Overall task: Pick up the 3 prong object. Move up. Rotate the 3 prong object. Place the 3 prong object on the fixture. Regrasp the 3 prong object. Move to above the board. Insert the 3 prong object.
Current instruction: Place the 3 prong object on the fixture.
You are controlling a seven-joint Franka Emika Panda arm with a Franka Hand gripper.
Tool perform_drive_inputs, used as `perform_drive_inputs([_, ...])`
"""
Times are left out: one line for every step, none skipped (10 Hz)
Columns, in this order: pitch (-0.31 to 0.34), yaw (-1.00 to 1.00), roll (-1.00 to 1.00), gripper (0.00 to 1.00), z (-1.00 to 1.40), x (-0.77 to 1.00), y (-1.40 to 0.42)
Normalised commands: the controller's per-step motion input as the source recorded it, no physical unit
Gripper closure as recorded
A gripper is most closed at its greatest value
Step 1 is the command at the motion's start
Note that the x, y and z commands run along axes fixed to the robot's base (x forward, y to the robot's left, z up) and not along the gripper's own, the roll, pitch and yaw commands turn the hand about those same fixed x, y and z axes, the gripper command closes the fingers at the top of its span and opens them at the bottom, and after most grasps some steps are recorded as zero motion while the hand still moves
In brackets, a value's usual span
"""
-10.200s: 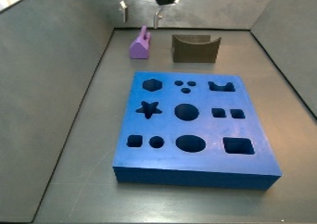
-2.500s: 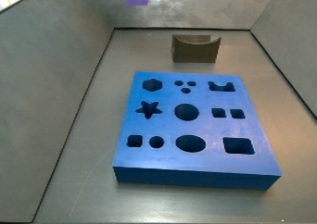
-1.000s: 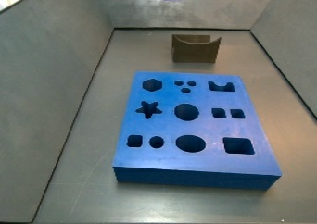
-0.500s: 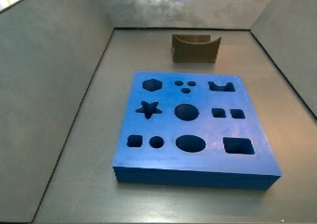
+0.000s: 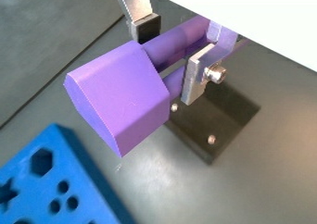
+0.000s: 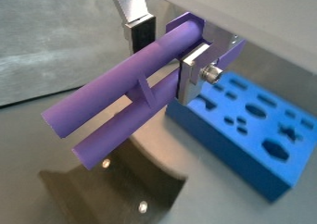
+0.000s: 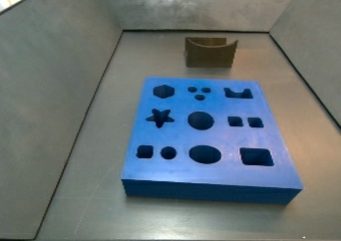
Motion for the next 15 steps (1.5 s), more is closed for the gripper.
perform_drive_inputs([0.094,-0.08,-1.00,1.00,0.00,0.07,0.04])
perform_drive_inputs([0.056,-0.09,-0.79,1.00,0.01,0.01,0.04])
perform_drive_inputs([0.041,-0.10,-0.66,1.00,0.00,0.02,0.03])
perform_drive_inputs([0.038,-0.09,-0.41,1.00,-0.01,0.05,0.04])
perform_drive_inputs([0.041,-0.08,-0.26,1.00,0.00,0.06,0.03])
perform_drive_inputs([0.214,-0.11,-1.00,1.00,-1.00,0.13,0.13])
perform_drive_inputs([0.203,-0.11,-1.00,1.00,-1.00,0.13,0.13])
perform_drive_inputs([0.198,-0.16,-0.88,1.00,-1.00,0.14,0.14])
perform_drive_inputs([0.175,-0.18,-0.73,1.00,-1.00,0.15,0.14])
perform_drive_inputs([0.125,-0.20,-0.56,1.00,-1.00,0.16,0.14])
perform_drive_inputs([0.079,-0.21,-0.38,1.00,-1.00,0.16,0.14])
perform_drive_inputs([0.014,-0.19,-0.18,1.00,-1.00,0.18,0.13])
perform_drive_inputs([-0.002,-0.18,-0.14,1.00,-0.92,0.17,0.13])
perform_drive_inputs([-0.021,-0.15,-0.08,1.00,-0.62,0.13,0.09])
perform_drive_inputs([-0.042,-0.12,-0.03,1.00,-0.44,0.09,0.13])
